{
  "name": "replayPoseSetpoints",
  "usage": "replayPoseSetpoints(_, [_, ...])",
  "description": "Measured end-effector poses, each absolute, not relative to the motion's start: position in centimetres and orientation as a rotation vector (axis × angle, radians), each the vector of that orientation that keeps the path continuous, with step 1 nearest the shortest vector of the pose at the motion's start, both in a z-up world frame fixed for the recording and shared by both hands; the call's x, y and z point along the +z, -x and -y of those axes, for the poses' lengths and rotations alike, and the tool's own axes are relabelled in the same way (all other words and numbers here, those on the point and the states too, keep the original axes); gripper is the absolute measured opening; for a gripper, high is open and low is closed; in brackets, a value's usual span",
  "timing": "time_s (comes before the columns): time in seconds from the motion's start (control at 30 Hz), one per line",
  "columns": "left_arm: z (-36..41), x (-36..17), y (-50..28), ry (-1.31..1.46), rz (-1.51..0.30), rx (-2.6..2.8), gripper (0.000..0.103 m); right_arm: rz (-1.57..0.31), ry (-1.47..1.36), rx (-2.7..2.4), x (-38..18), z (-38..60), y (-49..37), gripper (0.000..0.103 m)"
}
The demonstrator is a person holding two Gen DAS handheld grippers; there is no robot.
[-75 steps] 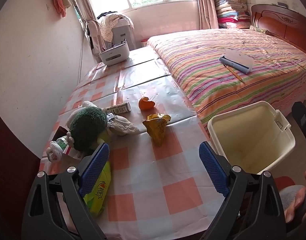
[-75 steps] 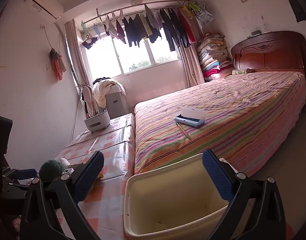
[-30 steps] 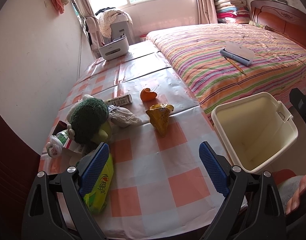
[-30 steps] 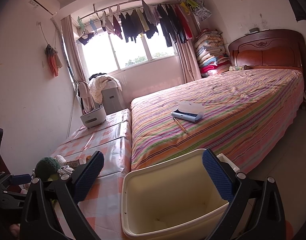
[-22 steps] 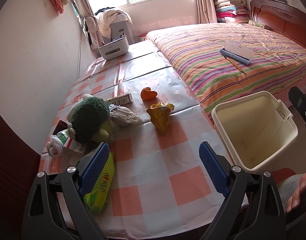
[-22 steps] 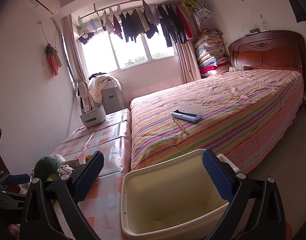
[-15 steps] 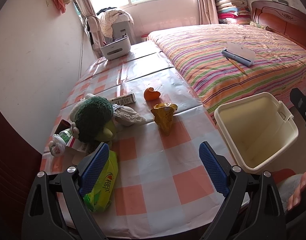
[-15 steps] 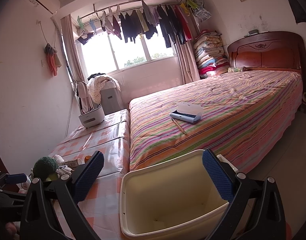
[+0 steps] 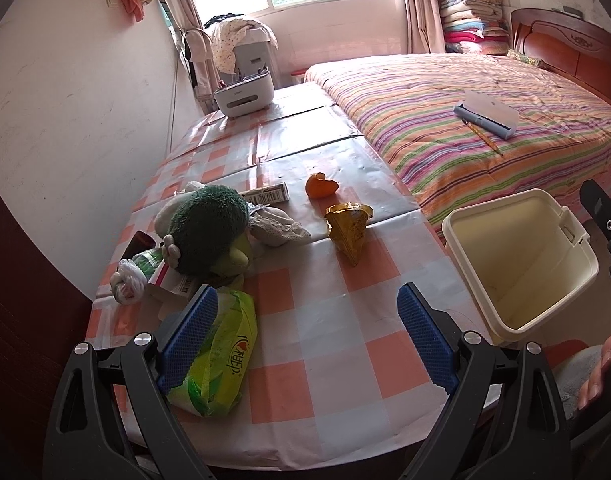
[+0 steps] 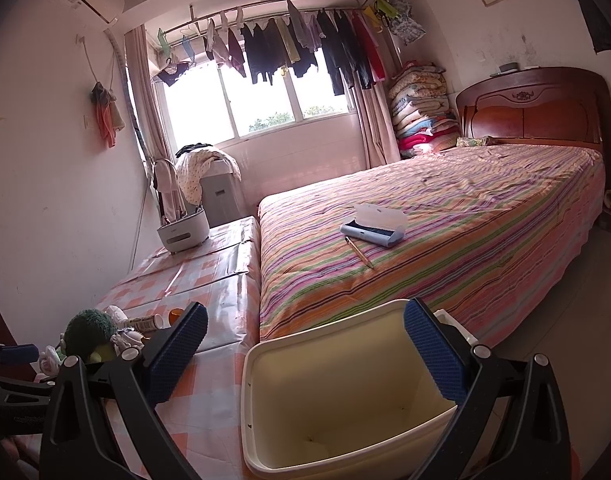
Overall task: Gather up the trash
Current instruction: 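Move both tools toward the table items beside the cream bin, then grasp the green-and-white plastic bag with the left tool while the right tool grasps the yellow wrapper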
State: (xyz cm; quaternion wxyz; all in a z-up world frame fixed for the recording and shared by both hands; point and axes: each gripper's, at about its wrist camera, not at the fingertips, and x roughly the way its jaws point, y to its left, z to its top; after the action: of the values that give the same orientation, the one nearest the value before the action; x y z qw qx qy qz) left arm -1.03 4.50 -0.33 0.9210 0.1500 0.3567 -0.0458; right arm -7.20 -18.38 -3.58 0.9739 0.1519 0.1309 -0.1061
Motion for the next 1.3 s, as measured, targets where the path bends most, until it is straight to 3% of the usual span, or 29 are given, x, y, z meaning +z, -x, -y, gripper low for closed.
replayPoseSetpoints(0.53, [-14.3, -0.1, 1.4, -0.176, -0.835, -0.024, 0.09, -0.292, -0.272, -0.135, -3.1, 15.6, 5.9, 0.096])
replayPoseSetpoints(1.3, [-17.1, -1.2, -0.2, -0.131, -0.911, -0.044, 0.09, -0.361, -0.282, 0.016, -3.7, 11.6, 3.6, 0.096])
